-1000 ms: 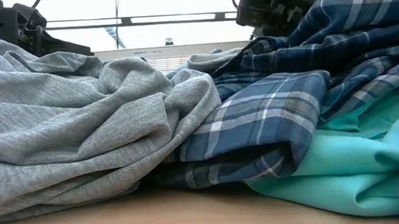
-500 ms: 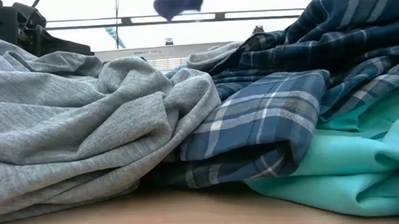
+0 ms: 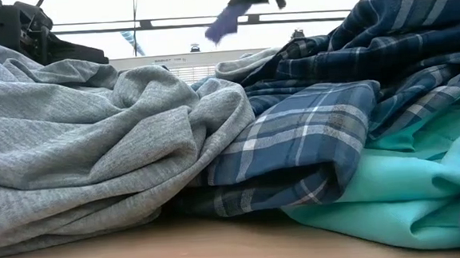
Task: Sort clothes
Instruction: Put the blue sock into the white laundry bin, then put the gray sock into the white laundry bin
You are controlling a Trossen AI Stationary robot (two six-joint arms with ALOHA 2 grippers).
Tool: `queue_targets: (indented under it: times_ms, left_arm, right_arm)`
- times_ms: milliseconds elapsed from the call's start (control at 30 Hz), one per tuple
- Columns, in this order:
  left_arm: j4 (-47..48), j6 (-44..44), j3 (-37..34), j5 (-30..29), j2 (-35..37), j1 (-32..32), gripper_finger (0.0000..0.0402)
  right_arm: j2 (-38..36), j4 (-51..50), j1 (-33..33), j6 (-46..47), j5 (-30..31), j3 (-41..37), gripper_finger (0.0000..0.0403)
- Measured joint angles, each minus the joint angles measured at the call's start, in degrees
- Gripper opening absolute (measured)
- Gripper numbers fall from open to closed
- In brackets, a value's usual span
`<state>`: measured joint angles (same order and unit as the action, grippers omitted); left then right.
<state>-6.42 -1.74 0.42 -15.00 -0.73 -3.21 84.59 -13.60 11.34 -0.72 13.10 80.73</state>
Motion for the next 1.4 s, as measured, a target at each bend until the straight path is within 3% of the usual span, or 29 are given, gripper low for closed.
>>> queue_targets:
  times_ms: [167,367,533,667,833,1133,1300,1400]
  left_arm:
    - [-0.1,0.0,0.0,0.0,0.0,0.0,0.0121]
    - [0.0,0.0,0.0,0.0,0.0,0.0,0.0121]
    - [-0.1,0.0,0.0,0.0,0.0,0.0,0.0121]
    - [-0.1,0.0,0.0,0.0,0.0,0.0,0.0121]
    - [-0.1,0.0,0.0,0.0,0.0,0.0,0.0121]
    - [-0.1,0.1,0.0,0.0,0.0,0.0,0.0121]
    - [-0.2,13.4,0.0,-0.5,0.0,0.1,0.0121]
    - [-0.1,14.9,0.0,-0.5,0.0,0.1,0.0121]
  right_arm:
    - [5.4,-0.9,2.9,3.5,-6.6,-0.1,0.0104]
    - [7.2,1.2,3.8,3.4,-4.3,-0.1,0.0158]
    - [6.7,3.5,4.2,3.8,-3.8,0.0,0.0183]
    - [6.4,2.2,4.2,4.8,-8.1,0.0,0.0189]
    - [5.1,-7.5,3.5,4.7,-10.6,0.0,0.0189]
    - [-4.0,-34.7,-0.4,8.3,-11.3,0.0,0.0187]
    - [-9.9,-39.2,-7.0,13.0,-10.4,0.0,0.0185]
    - [-12.2,-39.4,-12.5,15.5,-5.9,-0.2,0.0185]
